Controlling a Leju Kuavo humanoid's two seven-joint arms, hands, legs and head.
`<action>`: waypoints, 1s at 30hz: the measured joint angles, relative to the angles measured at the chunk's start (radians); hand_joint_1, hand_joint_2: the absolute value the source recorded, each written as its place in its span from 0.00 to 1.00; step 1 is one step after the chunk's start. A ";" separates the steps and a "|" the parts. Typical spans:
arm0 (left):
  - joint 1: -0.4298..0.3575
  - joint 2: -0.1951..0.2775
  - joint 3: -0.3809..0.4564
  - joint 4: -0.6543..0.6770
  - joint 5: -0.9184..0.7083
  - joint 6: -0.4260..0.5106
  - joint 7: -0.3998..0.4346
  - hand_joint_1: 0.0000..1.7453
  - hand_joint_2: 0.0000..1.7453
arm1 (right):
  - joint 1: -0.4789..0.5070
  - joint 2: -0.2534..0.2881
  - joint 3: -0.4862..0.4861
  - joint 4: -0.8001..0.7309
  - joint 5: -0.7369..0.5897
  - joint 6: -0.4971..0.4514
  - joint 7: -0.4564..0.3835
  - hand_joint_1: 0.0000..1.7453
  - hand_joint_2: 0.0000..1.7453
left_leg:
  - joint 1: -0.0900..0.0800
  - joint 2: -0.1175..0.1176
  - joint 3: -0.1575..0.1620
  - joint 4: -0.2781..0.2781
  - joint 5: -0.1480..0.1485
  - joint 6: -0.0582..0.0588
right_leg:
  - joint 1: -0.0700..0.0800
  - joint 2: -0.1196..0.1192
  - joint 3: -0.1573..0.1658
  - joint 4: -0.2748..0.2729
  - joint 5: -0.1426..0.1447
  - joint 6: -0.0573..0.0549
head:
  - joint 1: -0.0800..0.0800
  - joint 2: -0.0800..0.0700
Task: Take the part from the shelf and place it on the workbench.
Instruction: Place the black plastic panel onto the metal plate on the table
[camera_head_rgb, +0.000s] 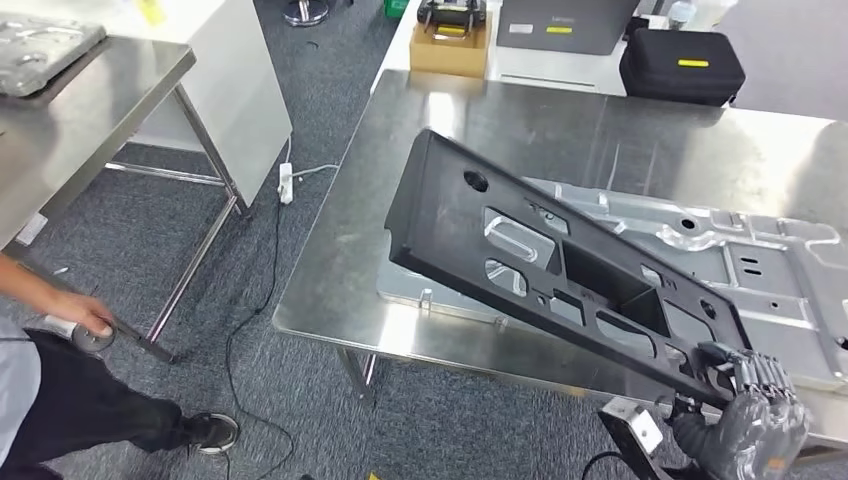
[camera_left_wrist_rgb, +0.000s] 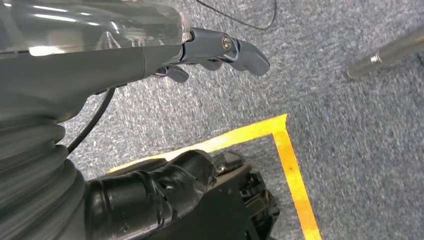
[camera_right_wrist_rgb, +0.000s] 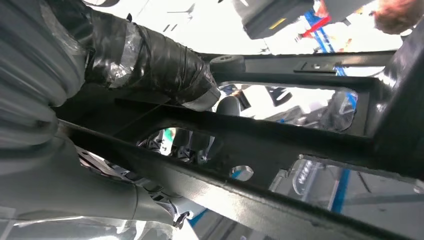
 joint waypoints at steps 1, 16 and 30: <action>-0.001 0.000 0.000 0.000 0.000 0.000 0.000 0.00 1.00 | 0.000 0.000 -0.001 0.000 0.000 0.000 0.001 1.00 1.00 | 0.000 0.001 0.002 0.000 -0.004 -0.005 | -0.002 0.001 0.004 -0.006 0.000 -0.003 | 0.000 0.000; 0.000 0.000 0.000 0.000 0.000 -0.010 0.000 0.00 1.00 | -0.005 -0.004 -0.003 0.004 -0.002 0.000 0.019 0.94 1.00 | 0.014 0.005 -0.082 0.019 0.066 -0.012 | -0.014 -0.002 0.067 -0.023 -0.049 0.016 | -0.001 0.000; -0.002 -0.002 -0.011 0.000 -0.022 0.002 0.031 0.00 0.00 | -0.061 -0.041 -0.038 0.047 0.115 0.000 0.073 0.95 1.00 | -0.005 0.003 -0.054 0.008 0.051 0.012 | 0.006 -0.001 0.027 -0.013 -0.017 -0.005 | 0.000 0.000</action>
